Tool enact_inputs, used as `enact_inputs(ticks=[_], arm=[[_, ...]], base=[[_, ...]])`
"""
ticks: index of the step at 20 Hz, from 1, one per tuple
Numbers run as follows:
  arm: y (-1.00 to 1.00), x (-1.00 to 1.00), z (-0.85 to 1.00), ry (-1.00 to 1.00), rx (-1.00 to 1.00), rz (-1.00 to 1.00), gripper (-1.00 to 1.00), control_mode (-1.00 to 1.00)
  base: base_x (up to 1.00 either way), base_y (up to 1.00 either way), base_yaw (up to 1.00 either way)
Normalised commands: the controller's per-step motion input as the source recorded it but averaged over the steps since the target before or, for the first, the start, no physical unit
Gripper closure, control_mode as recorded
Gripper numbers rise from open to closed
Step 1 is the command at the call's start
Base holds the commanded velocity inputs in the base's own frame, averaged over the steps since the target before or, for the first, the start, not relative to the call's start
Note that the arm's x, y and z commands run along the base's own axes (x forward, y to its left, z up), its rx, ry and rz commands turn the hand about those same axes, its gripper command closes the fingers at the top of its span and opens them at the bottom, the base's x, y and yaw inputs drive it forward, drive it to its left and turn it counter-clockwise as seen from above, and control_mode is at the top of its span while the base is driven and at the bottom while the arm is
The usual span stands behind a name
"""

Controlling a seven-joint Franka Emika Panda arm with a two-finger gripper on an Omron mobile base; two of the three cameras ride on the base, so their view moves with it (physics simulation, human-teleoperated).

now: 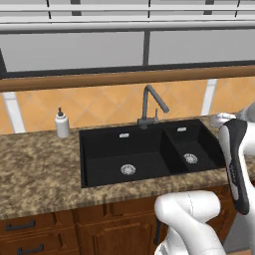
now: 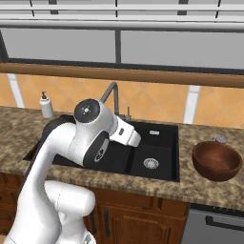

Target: Pick the lime from the sink and place it in the bowl. Then pick the bowl and place it in the microwave. Then close the microwave door and press the start button.

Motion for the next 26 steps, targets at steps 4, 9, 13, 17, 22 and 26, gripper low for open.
enact_inputs(ticks=[4, 9, 13, 17, 22, 26], arm=[[-1.00, -0.02, 0.00, 0.00, 0.00, -0.04, 1.00, -1.00], [-0.80, 0.00, 0.00, 0.10, 0.00, -0.08, 1.00, -1.00], [-0.93, 0.00, -0.02, 0.15, 0.00, -0.04, 1.00, -1.00], [-0.92, 0.01, -0.23, 0.09, 0.00, -0.02, 1.00, -1.00], [-0.73, 0.24, -0.36, 0.08, 0.00, 0.00, 1.00, -1.00], [-0.47, 0.50, -0.47, 0.04, 0.00, 0.00, 1.00, -1.00]], base=[[0.00, 0.00, 0.00], [0.00, 0.00, 0.00], [0.00, 0.00, 0.00], [0.00, 0.00, 0.00], [0.00, 0.00, 0.00], [0.00, 0.00, 0.00]])
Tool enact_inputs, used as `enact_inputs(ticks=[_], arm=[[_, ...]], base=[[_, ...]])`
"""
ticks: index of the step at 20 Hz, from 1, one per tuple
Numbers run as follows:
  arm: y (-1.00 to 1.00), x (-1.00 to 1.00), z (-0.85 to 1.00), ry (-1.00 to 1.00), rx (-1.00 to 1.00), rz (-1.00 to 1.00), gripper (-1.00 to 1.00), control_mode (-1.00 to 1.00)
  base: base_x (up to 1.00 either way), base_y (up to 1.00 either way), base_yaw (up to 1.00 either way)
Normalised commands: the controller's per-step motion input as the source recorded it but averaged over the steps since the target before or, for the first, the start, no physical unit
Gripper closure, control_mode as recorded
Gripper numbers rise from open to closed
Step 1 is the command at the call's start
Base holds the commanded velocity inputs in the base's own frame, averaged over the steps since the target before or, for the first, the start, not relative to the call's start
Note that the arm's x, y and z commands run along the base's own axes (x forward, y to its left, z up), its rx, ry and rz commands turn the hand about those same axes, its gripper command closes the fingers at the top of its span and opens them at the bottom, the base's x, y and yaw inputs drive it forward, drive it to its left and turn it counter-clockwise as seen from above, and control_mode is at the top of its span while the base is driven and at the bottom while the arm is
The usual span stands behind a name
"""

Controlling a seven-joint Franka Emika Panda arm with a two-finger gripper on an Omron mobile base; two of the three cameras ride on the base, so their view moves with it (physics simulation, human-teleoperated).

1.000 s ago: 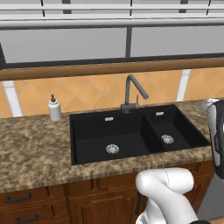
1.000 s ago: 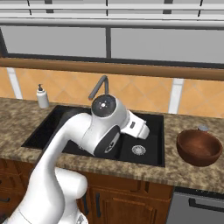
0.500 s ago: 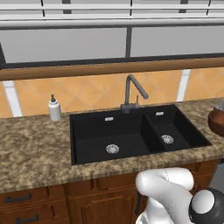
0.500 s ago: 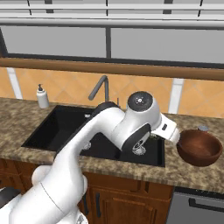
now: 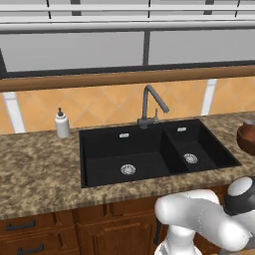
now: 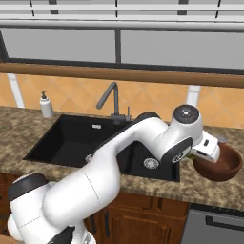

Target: Pick the lime from the sink and place it in the bowl. Then pick the bowl and place it in the microwave. Then close the microwave door and press the start button.

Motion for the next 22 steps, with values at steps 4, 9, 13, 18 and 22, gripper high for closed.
enact_inputs(ticks=[4, 9, 13, 18, 22], arm=[[-0.40, 0.54, -0.46, 0.05, 0.00, 0.00, 1.00, -1.00], [-0.42, 0.55, -0.37, 0.04, 0.00, 0.00, 1.00, -1.00], [-0.45, 0.53, -0.32, 0.04, 0.03, 0.00, 1.00, -1.00], [-0.40, 0.42, -0.33, 0.05, 0.04, 0.00, 1.00, -1.00], [-0.38, 0.33, -0.28, 0.06, 0.08, 0.00, 1.00, -1.00]], base=[[0.00, 0.00, 0.00], [0.00, 0.00, 0.00], [0.00, 0.00, 0.00], [0.00, 0.00, 0.00], [0.00, 0.00, 0.00]])
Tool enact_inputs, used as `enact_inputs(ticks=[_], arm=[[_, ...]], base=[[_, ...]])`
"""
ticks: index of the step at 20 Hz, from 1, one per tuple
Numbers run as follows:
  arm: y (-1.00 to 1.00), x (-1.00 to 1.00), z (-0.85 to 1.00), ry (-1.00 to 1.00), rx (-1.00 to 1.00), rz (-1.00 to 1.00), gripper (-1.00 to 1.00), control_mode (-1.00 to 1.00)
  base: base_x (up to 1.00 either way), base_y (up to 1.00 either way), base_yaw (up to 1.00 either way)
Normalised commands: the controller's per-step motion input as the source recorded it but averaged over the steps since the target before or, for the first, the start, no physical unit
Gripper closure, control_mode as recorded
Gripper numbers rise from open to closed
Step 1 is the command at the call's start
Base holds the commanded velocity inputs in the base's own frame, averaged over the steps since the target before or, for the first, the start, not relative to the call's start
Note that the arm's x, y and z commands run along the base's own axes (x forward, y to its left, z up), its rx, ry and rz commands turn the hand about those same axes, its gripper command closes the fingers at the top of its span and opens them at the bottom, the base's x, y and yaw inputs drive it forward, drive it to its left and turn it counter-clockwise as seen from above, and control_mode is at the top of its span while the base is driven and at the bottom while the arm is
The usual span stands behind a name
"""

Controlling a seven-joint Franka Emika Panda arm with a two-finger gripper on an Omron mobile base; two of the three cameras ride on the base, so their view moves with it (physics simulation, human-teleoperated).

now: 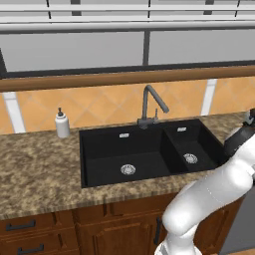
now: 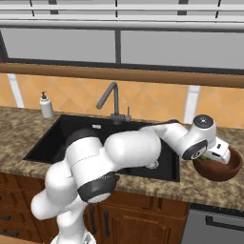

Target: Pick the lime from the sink and place it in the bowl. Then pick the bowl and place it in the microwave. Then close the microwave door and press the start button.

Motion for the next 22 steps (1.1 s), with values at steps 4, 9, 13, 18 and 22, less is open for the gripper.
enact_inputs(ticks=[4, 9, 13, 18, 22], arm=[[-0.17, 0.36, -0.33, 0.09, 0.06, 0.00, 1.00, -1.00], [-0.03, 0.25, -0.44, 0.10, 0.01, 0.00, 1.00, -1.00], [-0.01, 0.07, -0.54, 0.08, 0.00, 0.00, -1.00, -1.00], [-0.06, 0.01, -0.34, 0.01, 0.04, 0.00, -1.00, -1.00], [-0.16, 0.00, -0.02, 0.00, 0.06, 0.00, -1.00, -1.00]], base=[[0.00, 0.00, 0.00], [0.00, 0.00, 0.00], [0.00, 0.00, 0.00], [0.00, 0.00, 0.00], [0.00, 0.00, 0.00]])
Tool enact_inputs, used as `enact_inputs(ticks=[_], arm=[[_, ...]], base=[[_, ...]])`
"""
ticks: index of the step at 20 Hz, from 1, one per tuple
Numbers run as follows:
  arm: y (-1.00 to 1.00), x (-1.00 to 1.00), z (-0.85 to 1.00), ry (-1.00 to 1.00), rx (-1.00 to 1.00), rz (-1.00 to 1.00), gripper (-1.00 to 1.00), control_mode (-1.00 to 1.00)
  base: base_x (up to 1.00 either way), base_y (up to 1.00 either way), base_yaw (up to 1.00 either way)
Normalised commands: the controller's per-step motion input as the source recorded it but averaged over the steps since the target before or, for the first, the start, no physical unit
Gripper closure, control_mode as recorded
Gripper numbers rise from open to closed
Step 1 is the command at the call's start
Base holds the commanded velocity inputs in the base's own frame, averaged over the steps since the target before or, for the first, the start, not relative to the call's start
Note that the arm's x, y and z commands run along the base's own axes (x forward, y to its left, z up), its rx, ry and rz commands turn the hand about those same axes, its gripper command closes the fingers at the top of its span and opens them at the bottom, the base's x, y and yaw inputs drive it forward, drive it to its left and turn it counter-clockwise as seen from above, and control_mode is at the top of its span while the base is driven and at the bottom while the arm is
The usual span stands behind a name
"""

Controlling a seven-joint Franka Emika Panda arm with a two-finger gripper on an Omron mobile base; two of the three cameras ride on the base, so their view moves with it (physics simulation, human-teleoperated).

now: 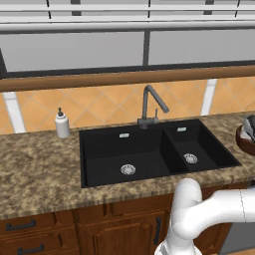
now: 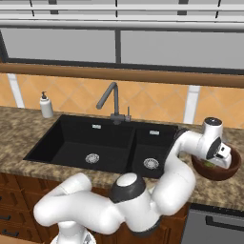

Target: Pick the lime from the sink and place it in the bowl. Then pick the bowl and place it in the microwave. Then close the microwave door and press the start button.

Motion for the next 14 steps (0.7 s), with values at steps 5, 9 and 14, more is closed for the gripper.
enact_inputs(ticks=[5, 9, 14], arm=[[-0.07, 0.00, 0.23, 0.00, 0.01, 0.00, -1.00, -1.00], [0.39, 0.00, 0.81, 0.00, 0.00, 0.00, -1.00, -1.00], [0.71, 0.04, 0.43, 0.05, -0.04, 0.00, -1.00, -1.00]], base=[[0.00, 0.00, 0.00], [0.00, 0.00, 0.00], [0.00, 0.00, 0.00]])
